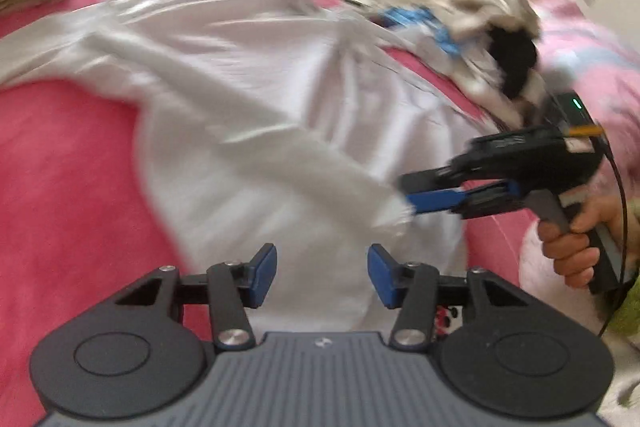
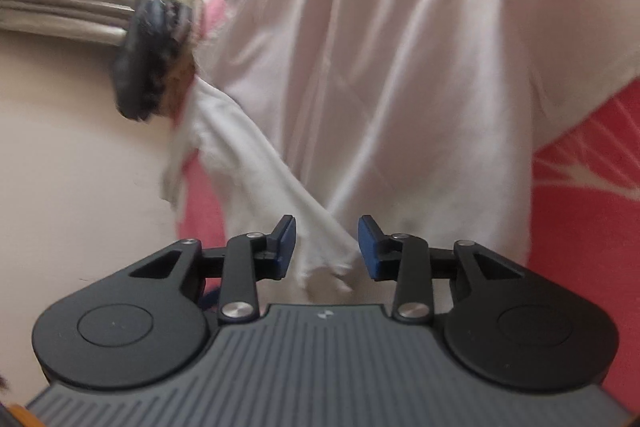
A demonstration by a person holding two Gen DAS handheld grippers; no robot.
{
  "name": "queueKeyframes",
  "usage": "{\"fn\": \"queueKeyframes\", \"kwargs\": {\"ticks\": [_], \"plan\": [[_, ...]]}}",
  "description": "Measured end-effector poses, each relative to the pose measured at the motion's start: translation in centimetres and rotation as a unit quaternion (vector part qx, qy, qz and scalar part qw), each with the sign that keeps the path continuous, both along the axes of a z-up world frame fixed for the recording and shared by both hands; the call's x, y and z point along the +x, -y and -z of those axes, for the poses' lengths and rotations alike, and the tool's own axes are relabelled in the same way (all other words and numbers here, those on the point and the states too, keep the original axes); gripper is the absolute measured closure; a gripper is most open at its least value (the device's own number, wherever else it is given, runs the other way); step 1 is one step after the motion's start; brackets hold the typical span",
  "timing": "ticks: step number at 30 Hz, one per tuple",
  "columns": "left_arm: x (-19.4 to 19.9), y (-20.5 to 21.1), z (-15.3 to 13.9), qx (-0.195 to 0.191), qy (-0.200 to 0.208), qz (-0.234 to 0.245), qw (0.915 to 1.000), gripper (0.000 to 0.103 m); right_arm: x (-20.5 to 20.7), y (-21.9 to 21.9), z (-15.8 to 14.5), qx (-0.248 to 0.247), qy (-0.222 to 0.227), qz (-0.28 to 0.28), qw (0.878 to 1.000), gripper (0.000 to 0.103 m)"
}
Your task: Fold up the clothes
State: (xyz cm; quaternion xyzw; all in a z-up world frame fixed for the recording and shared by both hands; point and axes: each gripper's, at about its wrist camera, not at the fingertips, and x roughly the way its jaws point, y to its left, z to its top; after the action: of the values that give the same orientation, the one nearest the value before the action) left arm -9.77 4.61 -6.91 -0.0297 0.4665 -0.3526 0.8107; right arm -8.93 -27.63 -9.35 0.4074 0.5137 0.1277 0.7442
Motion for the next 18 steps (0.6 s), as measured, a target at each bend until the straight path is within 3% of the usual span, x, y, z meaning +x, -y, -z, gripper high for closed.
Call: {"fn": "queueKeyframes", "kwargs": {"ticks": [4,7,11,18], "plan": [[-1.0,4.2,0.9,0.038,0.019,0.088,0.9952,0.053,0.3,-1.7,1.1,0.007,-0.022,-0.024,0.999,0.069],[-2.2,5.8,1.6,0.079,0.045,0.118,0.9888,0.052,0.6,-2.6,1.2,0.044,-0.017,-0.038,0.998,0.068],[-2.8,6.1,2.7,0.122,0.058,0.103,0.9855,0.059,1.0,-3.4,1.5,0.101,-0.009,-0.042,0.994,0.068],[-2.6,4.5,2.8,0.109,0.044,0.05,0.9918,0.077,0.8,-1.7,1.2,0.149,0.008,-0.006,0.989,0.068]]}}
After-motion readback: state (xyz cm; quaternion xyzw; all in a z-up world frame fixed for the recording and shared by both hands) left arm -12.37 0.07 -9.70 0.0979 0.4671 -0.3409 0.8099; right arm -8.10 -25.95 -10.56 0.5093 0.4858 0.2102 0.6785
